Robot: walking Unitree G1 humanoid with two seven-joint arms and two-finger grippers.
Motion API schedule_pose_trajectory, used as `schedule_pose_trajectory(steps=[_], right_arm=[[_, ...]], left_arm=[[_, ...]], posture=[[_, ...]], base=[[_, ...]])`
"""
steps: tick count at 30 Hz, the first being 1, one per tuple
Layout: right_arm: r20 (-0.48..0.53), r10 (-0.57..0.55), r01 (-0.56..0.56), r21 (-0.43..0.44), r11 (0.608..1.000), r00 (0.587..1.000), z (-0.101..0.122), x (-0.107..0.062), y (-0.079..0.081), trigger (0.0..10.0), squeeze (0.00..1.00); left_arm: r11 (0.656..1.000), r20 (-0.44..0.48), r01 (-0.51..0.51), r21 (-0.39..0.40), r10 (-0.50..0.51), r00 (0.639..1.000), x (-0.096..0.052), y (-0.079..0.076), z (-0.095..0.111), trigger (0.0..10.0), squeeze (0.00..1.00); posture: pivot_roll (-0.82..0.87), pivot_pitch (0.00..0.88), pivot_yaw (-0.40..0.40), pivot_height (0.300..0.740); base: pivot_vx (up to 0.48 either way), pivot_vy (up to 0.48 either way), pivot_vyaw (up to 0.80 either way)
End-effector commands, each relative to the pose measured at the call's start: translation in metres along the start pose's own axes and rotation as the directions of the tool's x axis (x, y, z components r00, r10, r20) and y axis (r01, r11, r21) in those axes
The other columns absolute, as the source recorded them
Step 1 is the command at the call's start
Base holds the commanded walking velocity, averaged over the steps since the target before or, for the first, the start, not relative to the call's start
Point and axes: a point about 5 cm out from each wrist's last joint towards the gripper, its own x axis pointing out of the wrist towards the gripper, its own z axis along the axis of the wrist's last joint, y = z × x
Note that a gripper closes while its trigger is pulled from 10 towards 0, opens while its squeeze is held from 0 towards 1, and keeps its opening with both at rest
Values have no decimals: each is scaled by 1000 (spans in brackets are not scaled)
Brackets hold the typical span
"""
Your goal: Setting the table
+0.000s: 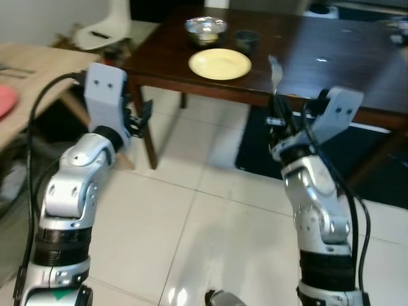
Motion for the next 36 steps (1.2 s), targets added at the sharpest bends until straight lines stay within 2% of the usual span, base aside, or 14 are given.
schedule_pose_trajectory(steps=[1,2,4,5,6,8,11,13,16,19,24,36], right_arm=[[-31,30,-30,8,1000,999,-3,1,2,10000,0],[-42,43,-43,8,999,998,-3,1,3,10000,0],[-49,52,-51,8,999,997,-3,2,3,10000,0],[-70,80,-80,4,997,994,-3,3,3,10000,0],[-70,80,-80,4,997,994,-3,3,3,10000,0],[-99,122,-120,26,992,988,-5,4,4,10000,0],[-112,139,-136,36,990,984,-7,4,6,10000,0],[-122,144,-139,43,989,982,-9,4,7,10000,0],[-139,142,-125,125,984,980,-14,0,8,10000,0],[-127,130,-109,158,981,983,-14,-1,6,10000,0],[-116,112,-93,154,984,987,-14,-4,4,10000,0],[-105,109,-94,144,985,988,-11,-6,4,10000,0]], left_arm=[[998,-9,-51,-31,51,999,-7,9,-8,10000,0],[997,-15,-74,-36,74,997,-11,12,-12,10000,0],[995,-19,-89,-38,88,996,-14,15,-15,10000,0],[994,-25,-106,-1,106,994,-21,17,-20,10000,0],[994,-25,-106,-1,106,994,-21,17,-20,10000,0],[991,-26,-121,51,122,992,-27,22,-26,10000,0],[989,-23,-132,62,134,991,-28,25,-27,10000,0],[988,-17,-145,55,146,989,-26,27,-25,10000,0],[987,16,-138,77,137,990,-20,22,-18,10000,0],[988,55,-119,95,114,992,-15,15,-11,10000,0],[992,87,-77,98,68,994,-7,4,-4,10000,0],[994,103,-46,102,36,994,-3,-4,-2,10000,0]], posture=[[-85,43,14,740],[-82,46,-11,740],[-82,46,-11,740],[-75,52,-40,740],[-75,52,-40,740],[-72,52,-53,740],[-70,52,-54,740],[-70,53,-48,740],[-70,53,-48,740],[-75,58,-19,740],[-87,56,-4,740],[-92,60,0,740]], base=[[0,0,-800],[0,0,-800],[0,0,-800],[0,0,-800],[0,0,-800],[0,0,-800],[0,0,-800],[0,0,-800],[0,0,-679],[289,0,0],[480,0,0],[480,0,0]])
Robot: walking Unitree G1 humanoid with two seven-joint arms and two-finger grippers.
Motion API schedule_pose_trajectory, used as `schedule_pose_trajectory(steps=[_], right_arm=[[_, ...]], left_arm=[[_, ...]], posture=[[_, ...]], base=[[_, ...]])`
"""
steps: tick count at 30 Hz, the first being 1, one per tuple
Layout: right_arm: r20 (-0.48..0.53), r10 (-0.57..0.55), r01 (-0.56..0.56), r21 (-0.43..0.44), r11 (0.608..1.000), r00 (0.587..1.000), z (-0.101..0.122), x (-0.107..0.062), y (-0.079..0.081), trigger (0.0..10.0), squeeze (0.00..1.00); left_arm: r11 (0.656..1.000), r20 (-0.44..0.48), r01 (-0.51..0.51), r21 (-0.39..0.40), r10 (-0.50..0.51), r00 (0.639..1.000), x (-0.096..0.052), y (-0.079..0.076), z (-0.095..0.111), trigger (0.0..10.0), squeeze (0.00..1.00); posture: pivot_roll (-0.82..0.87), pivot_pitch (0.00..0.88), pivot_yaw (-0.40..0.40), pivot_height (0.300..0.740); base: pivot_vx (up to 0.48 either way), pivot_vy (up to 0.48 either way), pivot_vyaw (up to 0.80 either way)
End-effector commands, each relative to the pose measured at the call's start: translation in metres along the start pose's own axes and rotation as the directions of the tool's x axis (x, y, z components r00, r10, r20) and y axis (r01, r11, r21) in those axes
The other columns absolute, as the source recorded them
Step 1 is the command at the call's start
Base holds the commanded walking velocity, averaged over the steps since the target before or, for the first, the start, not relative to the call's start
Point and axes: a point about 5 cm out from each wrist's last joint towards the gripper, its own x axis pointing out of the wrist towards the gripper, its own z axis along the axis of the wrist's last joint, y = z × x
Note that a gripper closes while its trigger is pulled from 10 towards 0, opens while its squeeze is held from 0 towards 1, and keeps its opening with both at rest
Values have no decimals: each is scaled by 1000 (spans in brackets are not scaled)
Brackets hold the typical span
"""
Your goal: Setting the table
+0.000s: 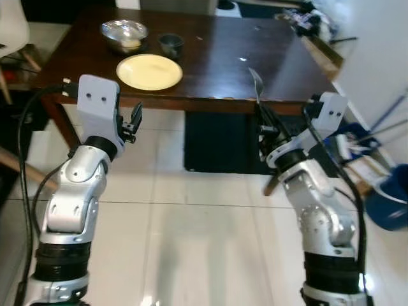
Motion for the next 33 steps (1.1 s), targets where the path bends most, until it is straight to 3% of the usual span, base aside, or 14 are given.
schedule_pose_trajectory(steps=[1,14,24,26,28,33], right_arm=[[10,-23,23,-19,1000,1000,3,-3,-6,10000,0],[18,-42,43,-34,999,999,6,-2,-9,10000,0],[-9,34,-34,-16,999,999,4,0,-1,10000,0],[-56,167,-163,61,985,984,0,-3,13,10000,0],[-64,188,-184,63,981,980,-1,-4,15,10000,0],[-86,128,-130,-19,991,988,-8,-2,10,10000,0]], left_arm=[[1000,5,15,4,-15,1000,1,-5,0,10000,0],[999,11,46,2,-46,999,4,-11,-1,10000,0],[999,15,45,2,-45,999,5,-11,0,10000,0],[1000,3,-13,11,13,1000,6,-1,-1,10000,0],[999,-1,-30,12,30,1000,6,3,-2,10000,0],[999,0,-42,16,42,999,5,8,-2,10000,0]], posture=[[-92,60,0,740],[-103,62,9,740],[-103,64,16,740],[-100,63,17,740],[-94,66,16,740],[-88,70,10,740]], base=[[480,0,0],[425,0,-738],[362,0,0],[354,0,0],[349,0,0],[356,0,0]])
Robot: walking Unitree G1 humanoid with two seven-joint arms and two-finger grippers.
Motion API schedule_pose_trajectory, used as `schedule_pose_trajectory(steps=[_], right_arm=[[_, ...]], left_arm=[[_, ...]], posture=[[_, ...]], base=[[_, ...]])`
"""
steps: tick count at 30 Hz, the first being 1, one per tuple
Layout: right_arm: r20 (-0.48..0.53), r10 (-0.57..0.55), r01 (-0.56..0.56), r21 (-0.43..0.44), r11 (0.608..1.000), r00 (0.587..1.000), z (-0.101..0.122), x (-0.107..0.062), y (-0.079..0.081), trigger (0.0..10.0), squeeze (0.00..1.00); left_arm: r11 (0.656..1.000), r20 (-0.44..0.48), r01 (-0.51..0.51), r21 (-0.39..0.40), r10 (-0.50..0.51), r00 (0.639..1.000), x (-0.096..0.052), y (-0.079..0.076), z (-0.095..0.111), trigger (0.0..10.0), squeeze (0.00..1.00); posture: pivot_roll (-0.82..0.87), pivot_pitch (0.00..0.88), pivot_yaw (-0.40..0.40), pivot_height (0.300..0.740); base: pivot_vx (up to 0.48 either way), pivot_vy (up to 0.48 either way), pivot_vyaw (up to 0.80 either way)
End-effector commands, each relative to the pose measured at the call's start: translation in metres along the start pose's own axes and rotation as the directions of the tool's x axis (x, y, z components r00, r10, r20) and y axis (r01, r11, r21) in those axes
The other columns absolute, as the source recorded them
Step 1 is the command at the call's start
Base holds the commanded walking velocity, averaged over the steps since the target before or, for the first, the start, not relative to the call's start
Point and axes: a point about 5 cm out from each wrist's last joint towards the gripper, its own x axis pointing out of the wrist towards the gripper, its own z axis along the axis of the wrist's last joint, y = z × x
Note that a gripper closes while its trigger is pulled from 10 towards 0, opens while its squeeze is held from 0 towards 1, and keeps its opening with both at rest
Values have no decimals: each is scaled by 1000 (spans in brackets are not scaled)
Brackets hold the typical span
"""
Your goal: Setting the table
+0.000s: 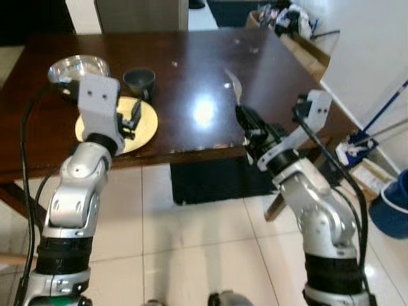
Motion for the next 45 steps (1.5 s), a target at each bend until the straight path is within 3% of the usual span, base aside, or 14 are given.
schedule_pose_trajectory(steps=[1,11,26,33,39,45], right_arm=[[-16,-43,43,-42,998,999,-6,0,-4,10000,0],[8,-108,108,-94,990,994,-4,2,-10,10000,0],[4,-100,100,-93,991,995,-8,2,-10,10000,0],[-87,-85,77,-93,993,993,-29,-3,-13,10000,0],[-110,-145,135,-94,986,983,-42,14,-23,10000,0],[-152,-170,141,-183,973,974,-49,32,-26,10000,0]], left_arm=[[1000,-20,-12,10,12,1000,-1,2,-5,10000,4],[999,-7,37,3,-37,999,4,-12,-2,10000,16],[1000,-7,18,7,-18,1000,4,-6,0,10000,24],[1000,-32,-11,10,11,999,1,8,-1,10000,0],[985,-75,168,48,-164,984,1,23,7,10000,0],[961,-133,260,94,-246,960,-6,40,13,10000,0]], posture=[[-88,70,10,740],[-90,70,25,740],[-88,69,24,740],[-75,72,24,740],[-25,93,17,740],[2,103,10,740]], base=[[352,0,0],[355,0,0],[381,0,0],[35,0,0],[0,0,0],[0,0,0]])
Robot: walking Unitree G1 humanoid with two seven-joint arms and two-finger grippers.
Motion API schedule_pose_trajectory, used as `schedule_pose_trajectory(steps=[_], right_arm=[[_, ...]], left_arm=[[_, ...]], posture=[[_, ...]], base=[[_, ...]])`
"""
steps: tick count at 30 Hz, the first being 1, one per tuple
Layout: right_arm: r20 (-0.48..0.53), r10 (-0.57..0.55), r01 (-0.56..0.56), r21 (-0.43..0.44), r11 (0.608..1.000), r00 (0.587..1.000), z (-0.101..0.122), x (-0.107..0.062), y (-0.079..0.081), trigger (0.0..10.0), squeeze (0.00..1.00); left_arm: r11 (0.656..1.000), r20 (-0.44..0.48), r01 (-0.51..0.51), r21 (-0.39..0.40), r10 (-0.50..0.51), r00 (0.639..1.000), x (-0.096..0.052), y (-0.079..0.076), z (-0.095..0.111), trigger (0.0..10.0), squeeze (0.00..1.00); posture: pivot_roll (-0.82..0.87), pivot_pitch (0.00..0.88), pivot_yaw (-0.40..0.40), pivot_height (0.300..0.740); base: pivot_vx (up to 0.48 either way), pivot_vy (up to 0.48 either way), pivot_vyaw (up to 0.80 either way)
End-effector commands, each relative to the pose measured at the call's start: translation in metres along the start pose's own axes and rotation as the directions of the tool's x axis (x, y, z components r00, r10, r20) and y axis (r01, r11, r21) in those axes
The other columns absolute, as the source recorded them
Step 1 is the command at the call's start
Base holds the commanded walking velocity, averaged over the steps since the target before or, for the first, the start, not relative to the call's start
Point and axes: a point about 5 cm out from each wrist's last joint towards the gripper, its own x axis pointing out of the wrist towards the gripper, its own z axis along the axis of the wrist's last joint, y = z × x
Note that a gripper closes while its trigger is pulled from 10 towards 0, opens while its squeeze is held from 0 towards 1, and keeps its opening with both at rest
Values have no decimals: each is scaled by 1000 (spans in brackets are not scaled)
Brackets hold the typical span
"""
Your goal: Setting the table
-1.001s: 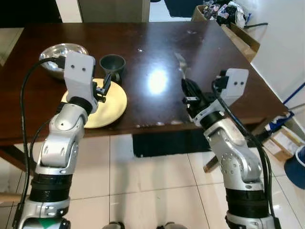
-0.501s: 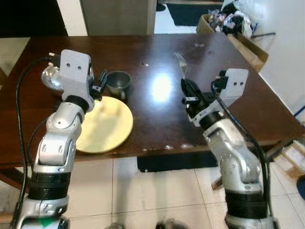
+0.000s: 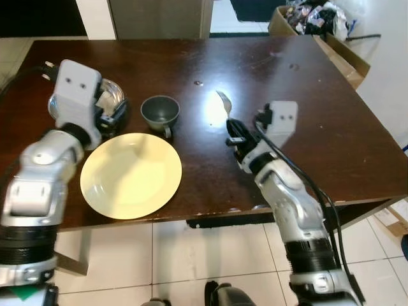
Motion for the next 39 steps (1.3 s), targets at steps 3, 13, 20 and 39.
schedule_pose_trajectory(steps=[3,13,20,39], right_arm=[[-55,-24,22,-34,999,998,-15,5,-2,10000,0],[-106,-129,120,-81,989,986,-32,13,-15,10000,0],[-159,-125,129,18,991,979,-43,17,-8,10000,0],[-287,-89,121,97,988,954,-63,25,7,10000,0]], left_arm=[[998,-29,61,-14,-62,998,-5,-8,-2,10000,0],[994,-84,90,-63,-95,992,-16,-33,-12,10000,0],[994,-88,89,-62,-94,992,-13,-34,-12,10000,0],[997,-85,32,-64,-38,996,-11,-29,-9,10000,0]], posture=[[19,109,6,740],[53,148,3,740],[53,150,10,740],[34,137,-3,740]], base=[[0,0,0],[0,0,0],[0,0,0],[0,0,0]])
